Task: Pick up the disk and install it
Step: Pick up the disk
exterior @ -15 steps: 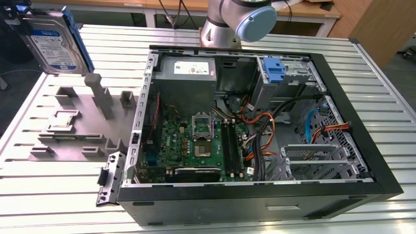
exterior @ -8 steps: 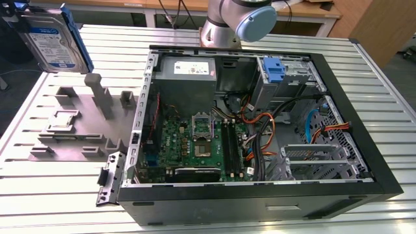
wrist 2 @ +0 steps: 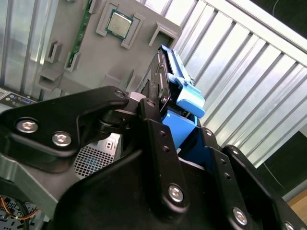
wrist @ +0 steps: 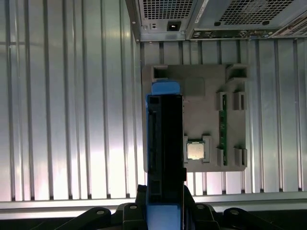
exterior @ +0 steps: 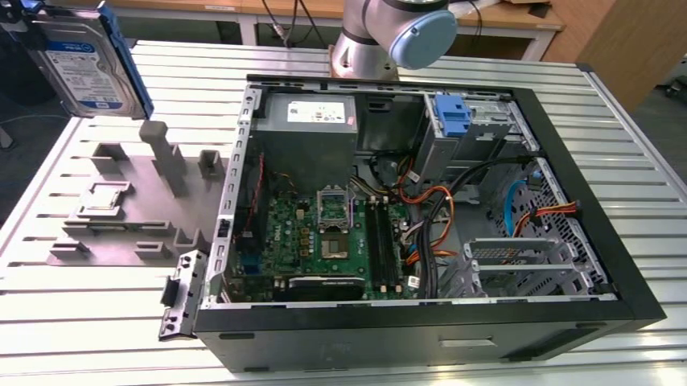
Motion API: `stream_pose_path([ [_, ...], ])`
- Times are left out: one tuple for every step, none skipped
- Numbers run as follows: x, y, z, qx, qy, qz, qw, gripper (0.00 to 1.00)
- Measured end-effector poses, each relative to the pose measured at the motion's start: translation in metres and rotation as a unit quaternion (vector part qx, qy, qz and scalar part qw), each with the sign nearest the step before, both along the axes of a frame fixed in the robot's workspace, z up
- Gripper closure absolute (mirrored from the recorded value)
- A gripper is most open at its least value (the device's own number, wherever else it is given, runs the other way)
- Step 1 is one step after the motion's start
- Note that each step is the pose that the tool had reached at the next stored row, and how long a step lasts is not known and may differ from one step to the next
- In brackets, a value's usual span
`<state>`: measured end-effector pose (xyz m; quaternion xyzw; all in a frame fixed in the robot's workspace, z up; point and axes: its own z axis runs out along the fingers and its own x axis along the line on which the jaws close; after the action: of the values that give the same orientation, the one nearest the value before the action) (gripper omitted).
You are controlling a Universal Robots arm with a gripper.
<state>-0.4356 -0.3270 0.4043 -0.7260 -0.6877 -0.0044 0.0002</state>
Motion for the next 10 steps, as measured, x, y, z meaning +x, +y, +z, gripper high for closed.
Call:
stream_pose_path([
  [0.0, 0.0, 0.0005, 0.0, 0.0, 0.0, 1.0, 0.63],
  [0.0, 0.0, 0.0012, 0.0, 0.0, 0.0, 1.0, 0.63],
  [0.0, 0.0, 0.0018, 0.0, 0.0, 0.0, 1.0, 0.63],
  [0.0, 0.0, 0.0027, 0.0, 0.0001, 0.0, 1.0, 0.63],
  [0.0, 0.0, 0.0034, 0.0, 0.0001, 0.0, 1.0, 0.63],
  [0.0, 0.0, 0.004, 0.0, 0.0, 0.0, 1.0, 0.63],
  [0.0, 0.0, 0.0047, 0.0, 0.0, 0.0, 1.0, 0.63],
  [0.0, 0.0, 0.0053, 0.0, 0.0, 0.0, 1.0, 0.63],
  [0.0, 0.0, 0.0058, 0.0, 0.0, 0.0, 1.0, 0.63],
  [0.0, 0.0, 0.0062, 0.0, 0.0, 0.0, 1.0, 0.63],
])
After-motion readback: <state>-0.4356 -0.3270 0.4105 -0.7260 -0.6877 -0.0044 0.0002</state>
